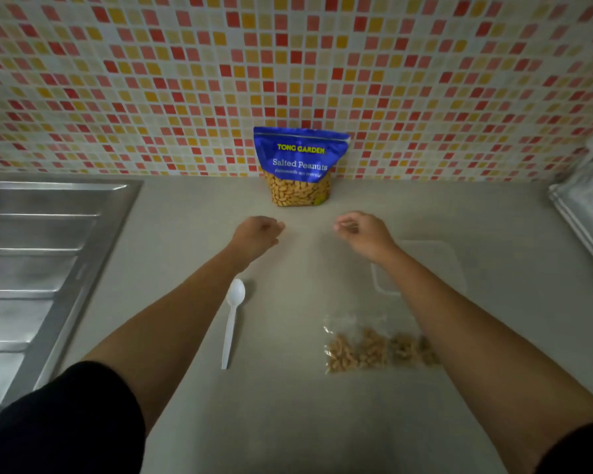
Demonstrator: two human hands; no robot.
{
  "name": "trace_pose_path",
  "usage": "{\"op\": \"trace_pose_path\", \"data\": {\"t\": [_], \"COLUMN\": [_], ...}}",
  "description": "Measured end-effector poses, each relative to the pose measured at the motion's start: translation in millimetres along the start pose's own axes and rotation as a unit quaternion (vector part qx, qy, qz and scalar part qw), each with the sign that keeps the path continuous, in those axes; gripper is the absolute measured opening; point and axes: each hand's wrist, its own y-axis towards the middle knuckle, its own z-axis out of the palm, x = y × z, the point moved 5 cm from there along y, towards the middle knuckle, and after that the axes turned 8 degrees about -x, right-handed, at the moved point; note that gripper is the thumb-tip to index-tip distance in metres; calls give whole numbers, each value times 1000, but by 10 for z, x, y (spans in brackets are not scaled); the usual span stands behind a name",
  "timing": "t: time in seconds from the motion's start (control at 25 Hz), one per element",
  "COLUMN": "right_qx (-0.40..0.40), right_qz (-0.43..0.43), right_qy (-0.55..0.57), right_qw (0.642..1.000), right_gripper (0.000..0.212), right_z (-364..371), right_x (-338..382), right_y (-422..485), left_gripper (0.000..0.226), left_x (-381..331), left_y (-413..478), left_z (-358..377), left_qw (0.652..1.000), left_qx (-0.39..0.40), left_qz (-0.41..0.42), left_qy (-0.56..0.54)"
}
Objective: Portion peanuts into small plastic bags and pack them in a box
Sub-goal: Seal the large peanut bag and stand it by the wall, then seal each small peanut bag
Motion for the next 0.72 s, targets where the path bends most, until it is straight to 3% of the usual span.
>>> {"op": "trace_pose_path", "data": {"t": [0.2,0.48,0.72], "right_qx": [70,123,117], "right_qz": [-72,-164,-208], "right_qy": [-82,-222,-305], "right_qw": [992,953,922], "right_gripper": [23,30,26], "right_z": [104,246,344], "right_x": [-294,-535,-574], "right_y": [-736,-1101,-1223], "left_gripper": [26,28,28], "left_x": [323,544,565], "left_y": [-824,-1275,-1361], "left_z": [351,670,899], "left_qw": [980,978,958], "left_qx": [65,43,4], "left_qz": [67,68,137], "left_qy": [176,190,253]}}
